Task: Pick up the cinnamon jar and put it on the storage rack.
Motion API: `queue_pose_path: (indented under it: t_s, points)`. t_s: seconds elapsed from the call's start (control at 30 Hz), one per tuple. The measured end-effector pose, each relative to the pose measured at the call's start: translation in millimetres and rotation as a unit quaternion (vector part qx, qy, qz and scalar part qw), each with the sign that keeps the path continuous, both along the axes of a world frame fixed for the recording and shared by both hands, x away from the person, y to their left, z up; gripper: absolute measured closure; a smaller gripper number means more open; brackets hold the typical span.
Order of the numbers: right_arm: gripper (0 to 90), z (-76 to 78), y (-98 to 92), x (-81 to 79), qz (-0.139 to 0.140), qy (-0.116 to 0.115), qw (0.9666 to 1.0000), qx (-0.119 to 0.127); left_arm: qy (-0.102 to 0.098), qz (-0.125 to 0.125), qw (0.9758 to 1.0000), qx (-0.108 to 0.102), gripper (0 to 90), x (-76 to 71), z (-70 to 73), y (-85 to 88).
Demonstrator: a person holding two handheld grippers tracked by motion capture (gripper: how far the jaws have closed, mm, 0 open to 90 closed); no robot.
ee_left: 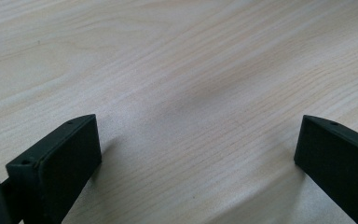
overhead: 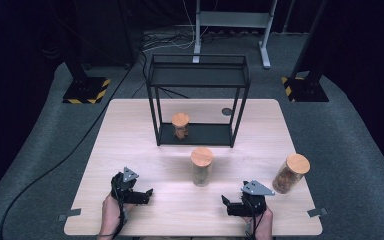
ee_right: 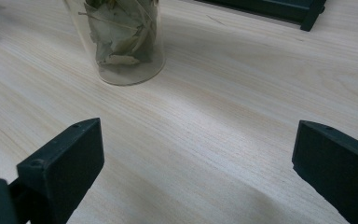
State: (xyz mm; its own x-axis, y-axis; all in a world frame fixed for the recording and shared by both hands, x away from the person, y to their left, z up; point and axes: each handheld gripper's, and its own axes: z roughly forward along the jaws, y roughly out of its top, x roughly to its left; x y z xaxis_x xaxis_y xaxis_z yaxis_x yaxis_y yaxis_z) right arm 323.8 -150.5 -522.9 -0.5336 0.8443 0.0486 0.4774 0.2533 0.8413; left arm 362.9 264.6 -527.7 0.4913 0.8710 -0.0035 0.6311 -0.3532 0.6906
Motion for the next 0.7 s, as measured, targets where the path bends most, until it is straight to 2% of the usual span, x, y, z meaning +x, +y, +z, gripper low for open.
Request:
queue_pose_path:
  t_s: [0.3, 0.53, 0.7]
  points:
    - [1.5, -0.2, 0.6, 0.2, 0.0, 0.0, 1.0, -0.003, 0.001, 0.002, 1.0, 0.0, 0.0, -0.7, 0.1, 2.5]
    - [1.5, -0.2, 0.7, 0.3, 0.0, 0.0, 1.0, -0.003, -0.011, 0.009, 0.9999, -0.007, 0.0, -4.1, -2.2, 4.6]
    - [1.5, -0.2, 0.7, 0.2, -0.001, 0.0, 1.0, -0.003, -0.011, 0.013, 0.9998, -0.008, 0.0, -4.9, -2.3, 4.3]
